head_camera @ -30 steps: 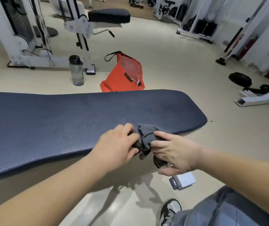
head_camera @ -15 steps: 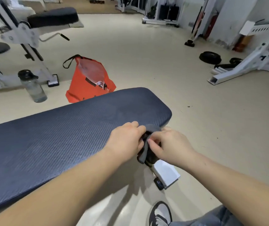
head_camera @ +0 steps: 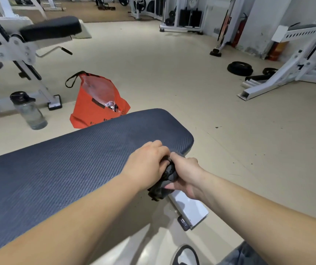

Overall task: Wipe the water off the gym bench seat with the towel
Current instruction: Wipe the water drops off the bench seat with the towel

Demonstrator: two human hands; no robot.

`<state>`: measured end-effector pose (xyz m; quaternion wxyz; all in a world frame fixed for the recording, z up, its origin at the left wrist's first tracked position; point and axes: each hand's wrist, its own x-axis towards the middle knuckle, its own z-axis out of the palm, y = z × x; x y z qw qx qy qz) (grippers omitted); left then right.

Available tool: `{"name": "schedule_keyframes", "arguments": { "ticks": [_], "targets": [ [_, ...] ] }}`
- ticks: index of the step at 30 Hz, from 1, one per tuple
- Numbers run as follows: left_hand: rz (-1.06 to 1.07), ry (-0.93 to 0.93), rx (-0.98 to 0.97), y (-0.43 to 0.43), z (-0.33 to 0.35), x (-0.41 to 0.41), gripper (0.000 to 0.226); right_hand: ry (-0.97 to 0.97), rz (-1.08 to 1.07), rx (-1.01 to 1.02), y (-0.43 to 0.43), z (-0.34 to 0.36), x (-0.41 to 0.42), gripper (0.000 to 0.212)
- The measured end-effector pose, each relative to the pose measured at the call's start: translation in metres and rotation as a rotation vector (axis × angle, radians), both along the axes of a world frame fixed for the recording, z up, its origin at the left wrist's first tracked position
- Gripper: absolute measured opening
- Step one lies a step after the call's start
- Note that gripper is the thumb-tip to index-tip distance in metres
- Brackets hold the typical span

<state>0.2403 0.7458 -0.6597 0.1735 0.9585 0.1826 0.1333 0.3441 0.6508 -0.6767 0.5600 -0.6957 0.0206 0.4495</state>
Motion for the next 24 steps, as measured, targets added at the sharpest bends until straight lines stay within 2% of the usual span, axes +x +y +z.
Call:
{"name": "schedule_keyframes", "arguments": {
  "ticks": [3,5,8,11,13,16,21,24],
  "targets": [
    [0.018,-0.041,-0.095,0.005,0.006,0.002,0.034,-0.117,-0.073,-0.105,0.003,-0.003,0.009,0.039],
    [0.091,-0.035,-0.087,0.015,0.008,0.004,0.04,-0.227,-0.178,-0.158,0.005,-0.003,0.029,0.04],
    [0.179,0.103,-0.038,0.033,0.011,0.002,0.034,-0.434,-0.243,-0.165,0.011,0.003,0.06,0.046],
    [0.248,0.279,0.067,0.051,0.016,-0.001,0.031,-0.548,-0.133,-0.167,0.023,-0.002,0.074,0.053],
    [0.298,0.353,0.111,0.065,0.022,-0.004,0.032,-0.619,-0.057,-0.169,0.034,-0.008,0.082,0.047],
    [0.342,0.436,0.035,0.084,0.03,-0.009,0.036,-0.735,0.081,-0.263,0.055,-0.009,0.099,0.038],
    [0.35,0.413,-0.126,0.101,0.026,-0.011,0.042,-0.9,0.397,-0.413,0.106,0.001,0.132,0.044],
    [0.344,0.343,-0.16,0.106,0.021,-0.015,0.046,-0.903,0.504,-0.434,0.148,0.008,0.143,0.044]
  ]
}}
